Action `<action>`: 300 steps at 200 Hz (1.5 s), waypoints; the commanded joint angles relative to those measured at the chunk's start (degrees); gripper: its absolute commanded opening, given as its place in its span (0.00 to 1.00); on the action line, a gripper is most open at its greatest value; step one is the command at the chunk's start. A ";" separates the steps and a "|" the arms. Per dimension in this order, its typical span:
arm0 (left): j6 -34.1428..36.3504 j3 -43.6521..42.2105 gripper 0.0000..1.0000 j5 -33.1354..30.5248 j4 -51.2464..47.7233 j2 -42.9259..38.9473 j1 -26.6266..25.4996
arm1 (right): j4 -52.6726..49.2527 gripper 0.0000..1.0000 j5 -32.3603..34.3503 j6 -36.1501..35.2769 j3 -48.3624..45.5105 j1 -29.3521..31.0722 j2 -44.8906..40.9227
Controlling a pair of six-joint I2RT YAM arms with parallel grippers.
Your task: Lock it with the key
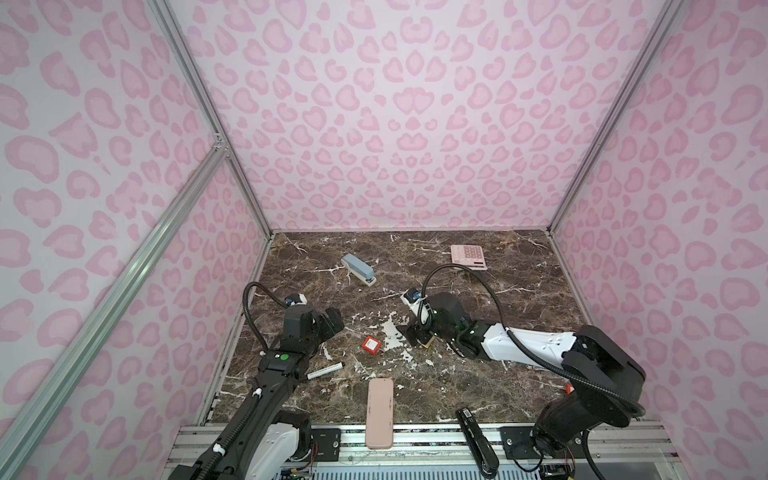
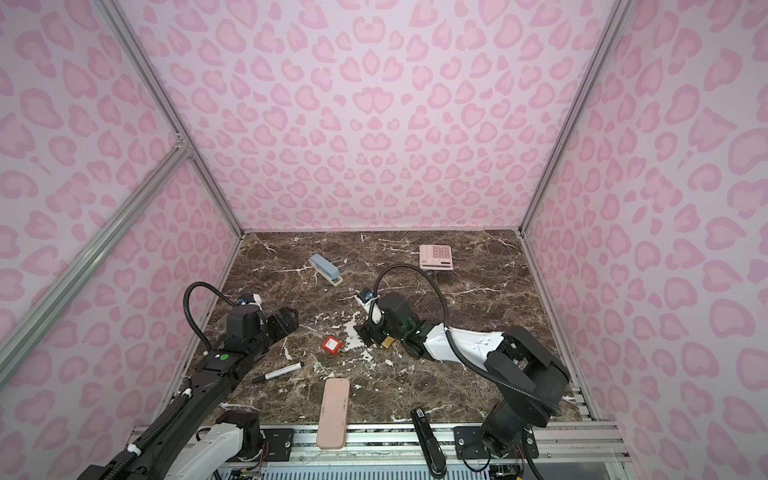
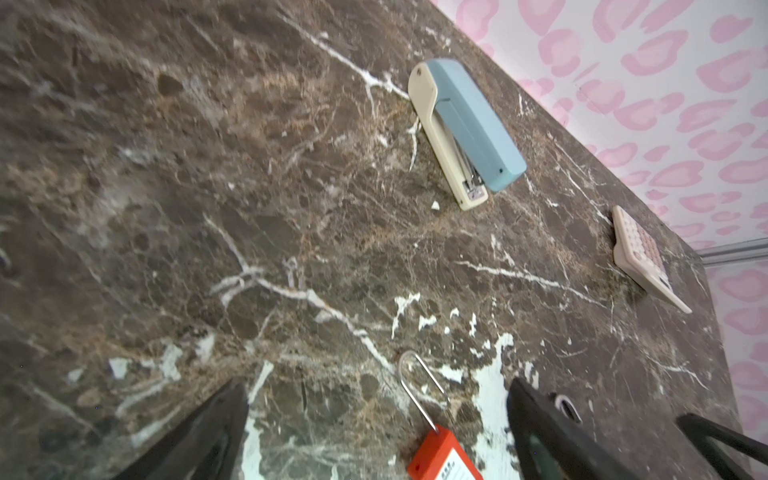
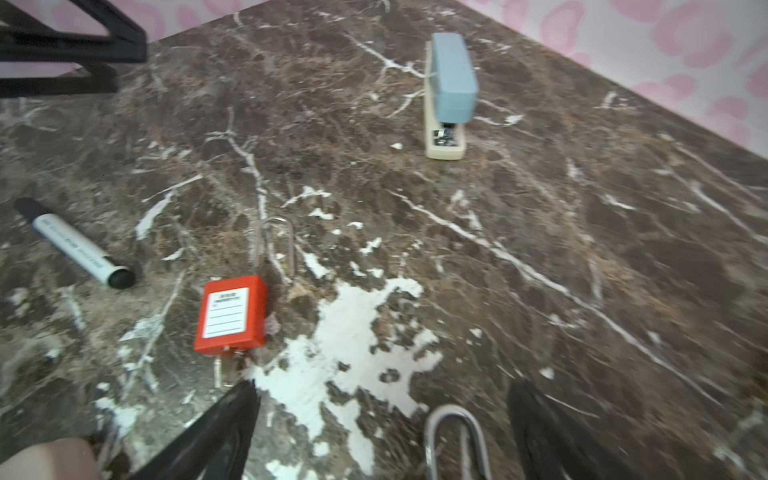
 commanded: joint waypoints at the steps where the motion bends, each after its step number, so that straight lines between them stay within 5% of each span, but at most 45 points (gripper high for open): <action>1: -4.71 -1.65 0.97 5.65 -1.32 -1.23 -0.43 | -4.54 0.93 -4.28 -0.21 4.67 2.13 4.27; 125: -7.35 -5.19 0.95 9.24 -1.67 -2.57 -0.52 | -24.24 0.85 -3.17 -1.67 23.59 7.74 20.26; 300: -9.62 -4.61 0.91 11.88 -2.36 -3.23 -1.14 | -27.41 0.44 -6.29 -1.49 28.71 7.82 25.19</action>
